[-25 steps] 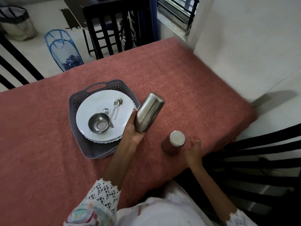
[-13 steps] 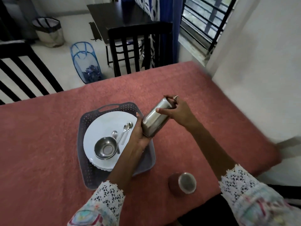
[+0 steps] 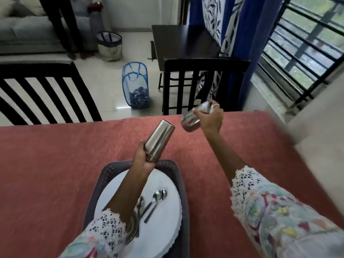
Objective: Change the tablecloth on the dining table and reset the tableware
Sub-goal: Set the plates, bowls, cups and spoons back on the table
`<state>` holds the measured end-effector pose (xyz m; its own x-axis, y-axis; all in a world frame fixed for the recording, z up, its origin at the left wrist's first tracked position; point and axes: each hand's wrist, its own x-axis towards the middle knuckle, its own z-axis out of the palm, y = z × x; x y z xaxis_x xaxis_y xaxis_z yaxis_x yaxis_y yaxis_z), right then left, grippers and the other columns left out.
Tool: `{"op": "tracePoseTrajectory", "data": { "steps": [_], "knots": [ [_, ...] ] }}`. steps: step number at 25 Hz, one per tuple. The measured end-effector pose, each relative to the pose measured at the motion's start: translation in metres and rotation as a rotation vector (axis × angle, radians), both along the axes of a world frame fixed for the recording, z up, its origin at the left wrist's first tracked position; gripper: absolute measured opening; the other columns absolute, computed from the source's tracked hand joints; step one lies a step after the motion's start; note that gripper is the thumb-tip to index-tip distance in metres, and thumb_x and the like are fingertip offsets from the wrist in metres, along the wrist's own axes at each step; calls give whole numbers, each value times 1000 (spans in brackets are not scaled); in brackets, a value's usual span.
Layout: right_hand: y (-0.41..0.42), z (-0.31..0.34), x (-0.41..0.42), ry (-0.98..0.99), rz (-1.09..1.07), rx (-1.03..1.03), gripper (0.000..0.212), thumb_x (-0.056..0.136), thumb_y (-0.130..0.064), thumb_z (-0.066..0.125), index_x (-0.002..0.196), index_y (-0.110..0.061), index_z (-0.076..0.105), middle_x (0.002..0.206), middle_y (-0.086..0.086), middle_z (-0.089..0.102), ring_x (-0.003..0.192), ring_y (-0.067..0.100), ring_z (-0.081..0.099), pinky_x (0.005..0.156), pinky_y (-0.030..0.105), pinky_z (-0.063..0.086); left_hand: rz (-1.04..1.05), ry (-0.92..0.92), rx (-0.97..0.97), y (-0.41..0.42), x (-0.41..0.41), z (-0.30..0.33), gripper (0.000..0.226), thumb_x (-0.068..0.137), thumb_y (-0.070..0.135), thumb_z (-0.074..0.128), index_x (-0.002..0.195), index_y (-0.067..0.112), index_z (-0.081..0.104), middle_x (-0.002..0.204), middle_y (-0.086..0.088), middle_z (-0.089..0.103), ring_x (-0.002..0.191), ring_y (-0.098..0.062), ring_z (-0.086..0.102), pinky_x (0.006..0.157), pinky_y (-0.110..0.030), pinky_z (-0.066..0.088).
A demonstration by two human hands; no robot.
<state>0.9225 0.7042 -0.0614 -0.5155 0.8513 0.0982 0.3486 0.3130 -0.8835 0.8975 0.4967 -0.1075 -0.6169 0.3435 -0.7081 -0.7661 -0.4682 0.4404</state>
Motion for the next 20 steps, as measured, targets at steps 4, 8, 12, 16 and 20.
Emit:
{"op": "tracePoseTrajectory", "data": {
  "steps": [4,8,12,16,20],
  "knots": [
    [-4,-56,-57,-225,198,218,61,72,-28,77,125,-12,52,123,15,46,111,32,52,90,36,45,13,51,-153,-2,-41,-10,37,95,43,45,83,9,54,46,-6,64,37,-16,60,43,-18,46],
    [-4,-83,-86,-387,324,316,63,77,-31,74,130,-13,46,128,17,40,115,34,47,90,39,44,17,80,-186,-6,-59,-23,36,94,41,47,81,9,56,47,-5,64,36,-15,60,44,-18,45],
    [-13,-71,-90,-429,275,489,64,82,-44,64,133,-9,46,143,22,32,134,38,29,106,47,34,42,101,-167,-25,-71,-29,32,90,42,54,86,11,60,55,-6,67,43,-17,62,50,-23,47],
    [-100,-30,-87,-51,905,-104,70,83,-38,65,142,-14,35,133,7,45,123,20,46,97,31,47,53,99,-102,-53,-87,-24,40,87,48,55,93,8,61,60,-9,69,46,-18,65,47,-20,49],
    [-164,-19,-114,-7,959,-398,66,75,-12,77,133,-12,46,113,3,55,97,18,59,65,18,56,95,98,-136,-99,-102,-18,61,88,63,38,103,8,59,62,-9,69,47,-18,65,46,-20,49]
  ]
}}
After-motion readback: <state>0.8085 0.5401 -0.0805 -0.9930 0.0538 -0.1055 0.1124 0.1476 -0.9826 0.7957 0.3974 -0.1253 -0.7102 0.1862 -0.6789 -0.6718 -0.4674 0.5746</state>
